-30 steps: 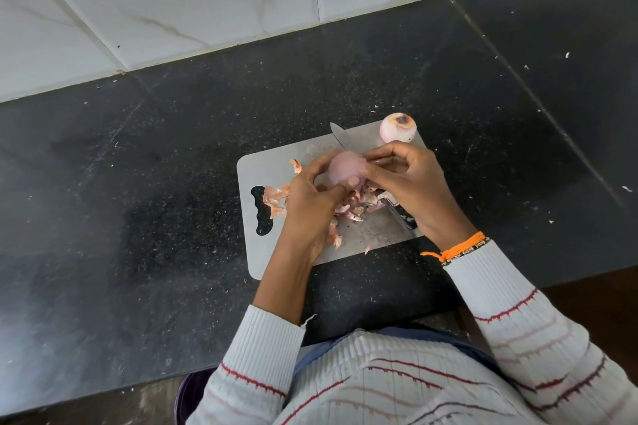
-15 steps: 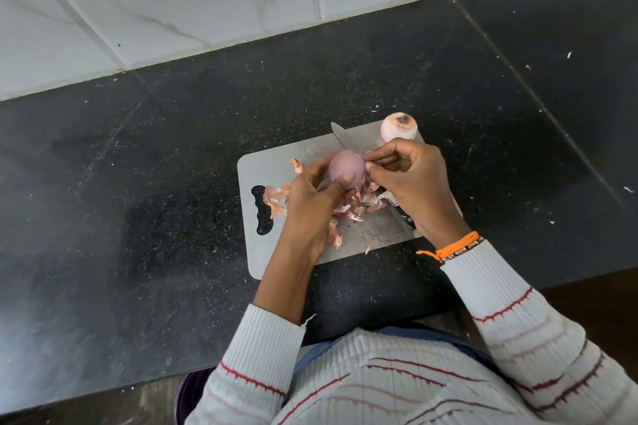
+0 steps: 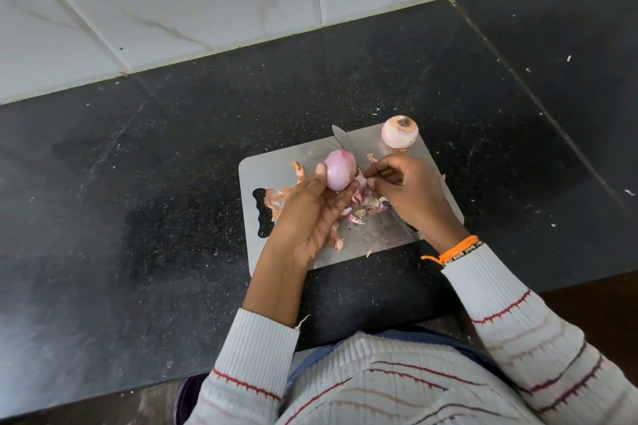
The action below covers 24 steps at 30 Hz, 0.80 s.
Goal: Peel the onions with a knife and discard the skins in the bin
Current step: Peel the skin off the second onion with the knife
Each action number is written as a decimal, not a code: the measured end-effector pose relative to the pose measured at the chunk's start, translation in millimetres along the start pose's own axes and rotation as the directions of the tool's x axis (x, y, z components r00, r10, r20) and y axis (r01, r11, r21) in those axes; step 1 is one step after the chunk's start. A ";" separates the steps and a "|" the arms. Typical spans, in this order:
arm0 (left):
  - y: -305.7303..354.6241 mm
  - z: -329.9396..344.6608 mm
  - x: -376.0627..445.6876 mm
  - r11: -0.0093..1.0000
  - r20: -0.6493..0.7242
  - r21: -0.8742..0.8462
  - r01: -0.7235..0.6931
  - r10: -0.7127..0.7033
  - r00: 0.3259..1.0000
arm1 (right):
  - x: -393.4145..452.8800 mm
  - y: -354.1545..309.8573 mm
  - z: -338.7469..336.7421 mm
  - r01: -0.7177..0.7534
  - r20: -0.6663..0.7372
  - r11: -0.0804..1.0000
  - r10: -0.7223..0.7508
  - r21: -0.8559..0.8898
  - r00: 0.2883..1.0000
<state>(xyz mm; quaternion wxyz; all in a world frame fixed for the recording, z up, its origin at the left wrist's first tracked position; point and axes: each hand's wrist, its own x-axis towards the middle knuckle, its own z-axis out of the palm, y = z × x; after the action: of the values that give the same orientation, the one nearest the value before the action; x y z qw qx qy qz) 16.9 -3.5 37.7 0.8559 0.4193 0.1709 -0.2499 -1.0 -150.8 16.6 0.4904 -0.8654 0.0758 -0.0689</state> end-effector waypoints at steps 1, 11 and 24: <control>0.1 0.2 -0.1 1.000 0.000 -0.001 0.011 -0.011 1.000 | -0.4 -0.5 0.8 0.014 0.002 1.000 -0.014 -0.021 1.000; -4.0 -2.4 1.6 0.997 -0.002 0.066 0.040 -0.040 0.999 | -4.1 -25.2 0.1 0.216 -0.119 0.976 -0.213 0.012 0.970; -8.8 2.8 -1.8 0.981 0.017 0.191 0.037 -0.041 0.999 | -3.7 -18.7 -3.5 0.106 -0.084 0.994 -0.104 0.022 0.991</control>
<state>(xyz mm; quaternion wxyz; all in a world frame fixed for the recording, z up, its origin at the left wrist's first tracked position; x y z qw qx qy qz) 10.7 -9.8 34.7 0.8085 0.4933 0.1452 -0.2863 -4.1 -143.5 34.2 0.4939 -0.8581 0.0496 -0.1316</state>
